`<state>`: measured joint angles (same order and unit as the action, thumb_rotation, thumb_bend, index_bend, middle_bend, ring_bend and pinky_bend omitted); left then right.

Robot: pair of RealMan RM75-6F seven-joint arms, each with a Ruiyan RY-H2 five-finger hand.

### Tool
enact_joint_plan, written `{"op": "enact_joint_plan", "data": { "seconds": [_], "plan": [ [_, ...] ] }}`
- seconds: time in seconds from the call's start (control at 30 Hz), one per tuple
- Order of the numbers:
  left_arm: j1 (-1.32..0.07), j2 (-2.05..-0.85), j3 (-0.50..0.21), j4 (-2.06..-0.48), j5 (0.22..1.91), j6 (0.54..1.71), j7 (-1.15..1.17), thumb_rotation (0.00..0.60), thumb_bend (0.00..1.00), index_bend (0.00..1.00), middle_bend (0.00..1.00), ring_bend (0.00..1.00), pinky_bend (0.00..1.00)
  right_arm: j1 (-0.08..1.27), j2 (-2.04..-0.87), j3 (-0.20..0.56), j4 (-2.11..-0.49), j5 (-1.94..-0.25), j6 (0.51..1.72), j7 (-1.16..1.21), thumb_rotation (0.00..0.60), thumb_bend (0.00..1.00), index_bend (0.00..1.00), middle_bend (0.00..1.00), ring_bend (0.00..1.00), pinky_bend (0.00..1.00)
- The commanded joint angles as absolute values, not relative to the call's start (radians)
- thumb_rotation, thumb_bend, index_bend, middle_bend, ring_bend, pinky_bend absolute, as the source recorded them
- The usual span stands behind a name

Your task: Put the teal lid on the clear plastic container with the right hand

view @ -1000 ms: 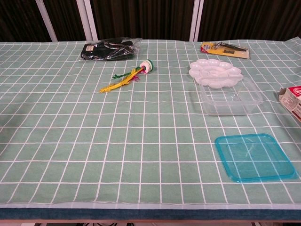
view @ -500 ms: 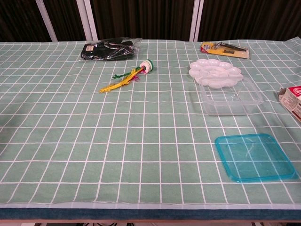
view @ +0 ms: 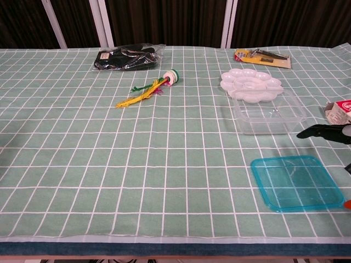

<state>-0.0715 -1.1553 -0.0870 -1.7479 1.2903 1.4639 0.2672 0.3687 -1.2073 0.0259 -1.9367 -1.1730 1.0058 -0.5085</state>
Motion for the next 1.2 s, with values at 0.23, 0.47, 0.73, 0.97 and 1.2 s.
{"op": "enact_joint_plan", "data": {
  "seconds": [0.23, 0.47, 0.73, 0.97, 1.2],
  "plan": [
    [-0.072, -1.154, -0.087, -1.751, 1.287, 1.464, 0.268, 0.600, 0.53, 0.07, 0.00, 0.00, 0.00, 0.402, -1.265, 0.016, -1.918, -1.108, 1.006, -0.568, 0.600, 0.20, 0.00, 0.00, 0.00, 0.00],
    [-0.073, -1.154, -0.087, -1.751, 1.286, 1.464, 0.268, 0.600, 0.53, 0.07, 0.00, 0.00, 0.00, 0.412, -1.299, 0.008, -1.919, -1.098, 1.030, -0.598, 0.600, 0.20, 0.00, 0.04, 0.00, 0.00],
    [-0.074, -1.153, -0.087, -1.752, 1.285, 1.465, 0.268, 0.600, 0.52, 0.07, 0.00, 0.00, 0.00, 0.424, -1.336, 0.004, -1.899, -1.084, 1.053, -0.614, 0.600, 0.20, 0.00, 0.09, 0.00, 0.00],
    [-0.074, -1.153, -0.087, -1.752, 1.284, 1.465, 0.269, 0.600, 0.53, 0.07, 0.00, 0.00, 0.00, 0.442, -1.354, 0.007, -1.892, -1.067, 1.057, -0.629, 0.600, 0.20, 0.00, 0.12, 0.00, 0.00],
    [-0.075, -1.153, -0.086, -1.752, 1.283, 1.465, 0.269, 0.600, 0.53, 0.07, 0.00, 0.00, 0.00, 0.464, -1.370, 0.007, -1.894, -1.036, 1.055, -0.656, 0.600, 0.20, 0.00, 0.13, 0.00, 0.00]
  ]
}}
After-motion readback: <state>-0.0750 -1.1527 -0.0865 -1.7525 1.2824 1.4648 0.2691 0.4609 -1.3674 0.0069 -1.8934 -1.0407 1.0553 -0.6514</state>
